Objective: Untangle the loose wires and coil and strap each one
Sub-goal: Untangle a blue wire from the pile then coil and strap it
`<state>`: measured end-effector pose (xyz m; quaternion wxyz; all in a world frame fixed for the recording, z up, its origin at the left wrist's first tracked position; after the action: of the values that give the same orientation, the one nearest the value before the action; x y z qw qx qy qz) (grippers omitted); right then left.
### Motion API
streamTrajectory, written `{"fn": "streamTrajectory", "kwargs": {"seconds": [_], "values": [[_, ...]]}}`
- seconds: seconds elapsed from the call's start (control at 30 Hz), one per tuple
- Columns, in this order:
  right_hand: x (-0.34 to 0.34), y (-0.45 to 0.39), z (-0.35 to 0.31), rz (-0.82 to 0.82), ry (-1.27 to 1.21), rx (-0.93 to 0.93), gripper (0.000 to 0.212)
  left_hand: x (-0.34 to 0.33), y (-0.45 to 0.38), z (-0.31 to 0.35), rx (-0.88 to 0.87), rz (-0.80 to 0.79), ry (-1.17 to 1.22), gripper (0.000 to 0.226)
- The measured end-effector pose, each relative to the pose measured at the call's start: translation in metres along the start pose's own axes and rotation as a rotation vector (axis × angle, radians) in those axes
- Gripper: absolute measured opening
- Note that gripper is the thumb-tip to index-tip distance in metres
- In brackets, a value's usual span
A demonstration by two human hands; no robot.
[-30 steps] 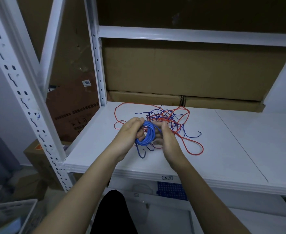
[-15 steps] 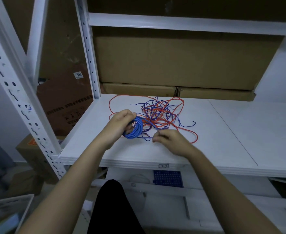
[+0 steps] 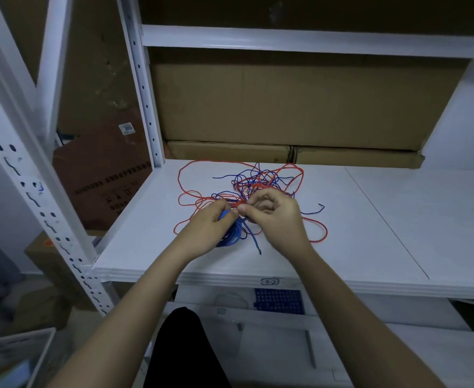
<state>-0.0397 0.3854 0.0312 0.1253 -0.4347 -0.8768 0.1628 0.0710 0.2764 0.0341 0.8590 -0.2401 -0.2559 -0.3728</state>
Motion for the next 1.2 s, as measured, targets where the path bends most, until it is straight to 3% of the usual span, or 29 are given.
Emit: {"fn": "streamTrajectory", "kwargs": {"seconds": [0.13,0.33,0.43,0.57,0.67,0.73,0.8,0.9,0.97,1.07,1.2], "values": [[-0.001,0.007,0.012,0.086,-0.135,0.0,0.035,-0.013,0.001,-0.004,0.105,0.008,0.17,0.025],[0.002,0.021,0.023,-0.004,0.047,0.187,0.029,-0.019,0.001,-0.002,0.185,-0.137,0.587,0.03],[0.007,0.025,0.029,-0.013,0.108,0.292,0.03,-0.024,0.0,-0.006,0.285,-0.193,0.732,0.041],[0.004,0.025,0.035,-0.054,0.293,0.384,0.048,-0.022,-0.004,-0.01,0.41,-0.347,0.883,0.065],[0.0,0.022,0.034,-0.057,0.296,0.329,0.06,-0.014,-0.008,-0.012,0.363,-0.401,0.927,0.041],[0.001,0.021,0.032,-0.062,0.177,0.244,0.068,-0.011,-0.014,-0.01,0.302,-0.382,0.828,0.024],[0.007,0.018,0.032,-0.045,0.134,0.188,0.061,-0.015,-0.023,-0.004,0.257,-0.37,0.787,0.024],[0.019,0.013,0.03,0.032,0.222,0.125,0.039,-0.032,-0.037,0.019,0.173,-0.428,0.817,0.028],[0.029,0.01,0.025,0.123,0.083,0.033,0.038,-0.047,-0.049,0.035,0.126,-0.487,0.877,0.028],[0.047,0.01,0.024,0.275,-0.007,0.048,0.036,-0.077,-0.064,0.054,0.024,-0.595,1.05,0.022],[0.083,0.015,0.029,0.541,0.209,0.048,0.023,-0.131,-0.067,0.075,-0.022,-0.713,1.17,0.021]]}}
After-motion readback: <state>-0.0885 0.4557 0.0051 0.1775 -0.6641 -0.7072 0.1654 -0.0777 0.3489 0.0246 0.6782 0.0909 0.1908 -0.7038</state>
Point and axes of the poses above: each hand's wrist, its own y-axis away from the middle knuckle, its own x-axis out of the back of the hand, z = x × y, the point moved 1 cm from there along -y, towards the middle knuckle, and after that the axes turned 7 degrees about z, right-handed, at the moved point
